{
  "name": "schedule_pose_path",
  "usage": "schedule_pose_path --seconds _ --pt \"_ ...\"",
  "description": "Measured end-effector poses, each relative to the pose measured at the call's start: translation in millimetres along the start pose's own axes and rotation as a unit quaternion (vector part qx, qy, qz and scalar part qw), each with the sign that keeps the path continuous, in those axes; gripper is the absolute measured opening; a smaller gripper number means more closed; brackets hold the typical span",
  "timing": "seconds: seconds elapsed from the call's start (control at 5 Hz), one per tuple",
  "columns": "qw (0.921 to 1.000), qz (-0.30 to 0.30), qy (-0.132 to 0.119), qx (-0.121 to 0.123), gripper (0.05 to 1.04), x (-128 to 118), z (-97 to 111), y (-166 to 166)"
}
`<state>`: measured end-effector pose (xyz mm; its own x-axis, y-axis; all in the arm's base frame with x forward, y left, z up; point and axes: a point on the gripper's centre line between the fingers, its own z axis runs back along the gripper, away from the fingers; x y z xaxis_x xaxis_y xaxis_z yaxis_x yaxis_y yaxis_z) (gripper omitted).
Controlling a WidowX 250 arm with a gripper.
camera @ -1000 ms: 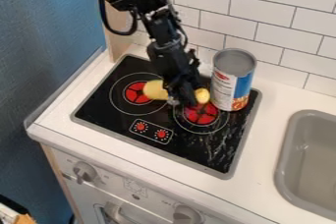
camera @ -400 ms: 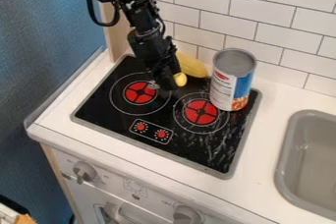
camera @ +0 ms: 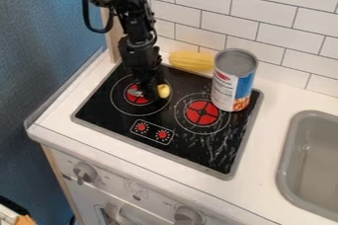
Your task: Pone el objeto amarillo en el lado izquierdo de la stufa
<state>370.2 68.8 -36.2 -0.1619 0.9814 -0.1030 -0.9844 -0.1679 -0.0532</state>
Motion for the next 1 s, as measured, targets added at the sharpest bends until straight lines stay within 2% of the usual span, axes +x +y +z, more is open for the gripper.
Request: schedule_pose_path --seconds 0.2,0.4,0.6,0.8,1.0 --pt "0.9947 -0.03 -0.096 -0.02 0.351 1 -5 9" --pt "0.9921 -0.024 -0.12 -0.029 0.421 6 -4 9" --pt "0.9933 -0.005 -0.114 -0.017 0.73 11 -3 12" --pt "0.9937 -0.003 -0.111 -0.014 0.982 12 -2 11" --pt "0.9945 -0.006 -0.104 -0.009 1.003 10 -1 11"
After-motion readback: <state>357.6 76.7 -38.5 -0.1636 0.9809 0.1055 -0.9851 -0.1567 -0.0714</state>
